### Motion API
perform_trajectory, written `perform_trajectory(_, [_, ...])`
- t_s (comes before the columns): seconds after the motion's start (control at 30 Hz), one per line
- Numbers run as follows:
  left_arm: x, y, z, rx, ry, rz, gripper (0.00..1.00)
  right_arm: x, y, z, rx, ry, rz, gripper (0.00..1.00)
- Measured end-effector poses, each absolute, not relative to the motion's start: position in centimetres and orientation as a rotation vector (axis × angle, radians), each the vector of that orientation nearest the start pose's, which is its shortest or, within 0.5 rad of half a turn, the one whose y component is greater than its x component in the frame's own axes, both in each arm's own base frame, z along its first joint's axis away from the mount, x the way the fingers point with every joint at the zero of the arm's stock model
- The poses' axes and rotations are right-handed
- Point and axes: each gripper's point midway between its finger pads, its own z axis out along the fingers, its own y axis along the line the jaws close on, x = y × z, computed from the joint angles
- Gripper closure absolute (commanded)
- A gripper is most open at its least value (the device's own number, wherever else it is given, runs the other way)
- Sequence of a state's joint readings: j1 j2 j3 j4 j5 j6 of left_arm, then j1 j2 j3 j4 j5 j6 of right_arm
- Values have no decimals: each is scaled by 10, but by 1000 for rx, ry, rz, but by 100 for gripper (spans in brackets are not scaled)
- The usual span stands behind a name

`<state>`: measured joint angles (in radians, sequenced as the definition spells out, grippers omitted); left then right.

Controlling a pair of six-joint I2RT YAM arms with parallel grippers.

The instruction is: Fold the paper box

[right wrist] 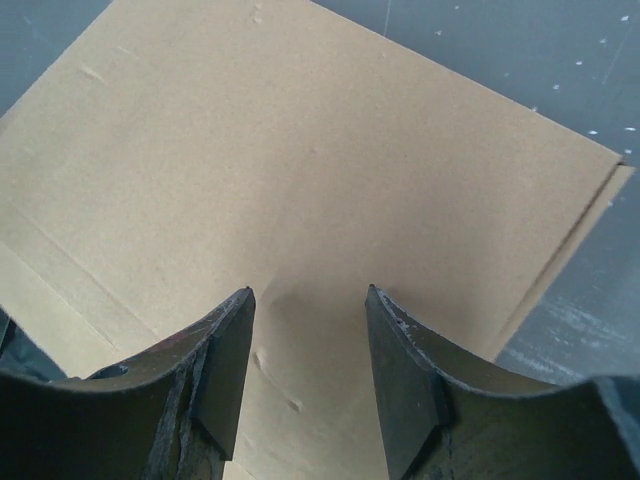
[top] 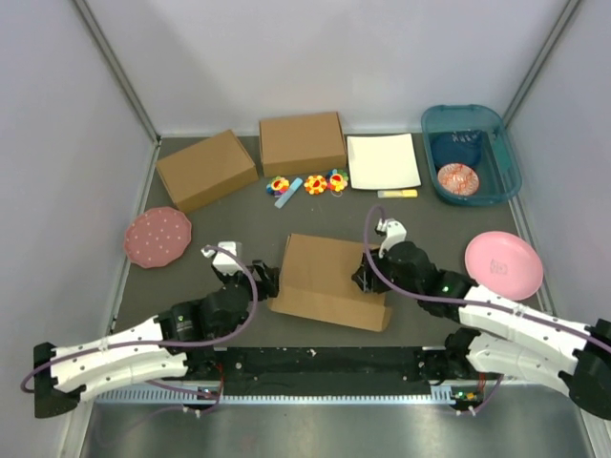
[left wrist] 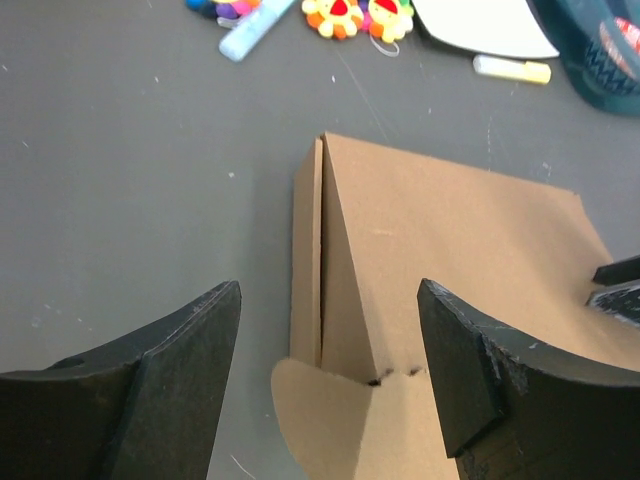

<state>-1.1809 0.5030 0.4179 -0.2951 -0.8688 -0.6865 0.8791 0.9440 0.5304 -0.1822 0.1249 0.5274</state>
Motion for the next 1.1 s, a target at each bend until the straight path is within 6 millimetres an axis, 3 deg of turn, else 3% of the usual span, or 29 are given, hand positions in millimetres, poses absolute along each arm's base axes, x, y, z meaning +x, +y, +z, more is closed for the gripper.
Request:
perform_trajectory(0.1, [189,-167,158,-82,1880,-478,20,190,223,123,-278,2193,664,46])
perform_trajectory(0.23, [186,-177,149,-69,1910,-515,20,189,214,153,-213,2096,713,46])
perform_trajectory(0.37, [185,-183,143,-65,1928,-534,20,190,209,165,-176,2058,723,46])
perform_trajectory(0.57, [182,-190,124,-51,1998,-518,35,188,202,157,-155,2099,686,45])
perform_trajectory(0.77, [174,-198,108,-55,2063,-565,46,188,183,146,-86,2141,593,38])
perform_trajectory(0.93, [169,-197,98,-62,2084,-586,43,186,168,132,-25,2195,514,37])
perform_trajectory(1.1, [168,-195,92,-84,2097,-583,34,183,169,125,7,2230,525,38])
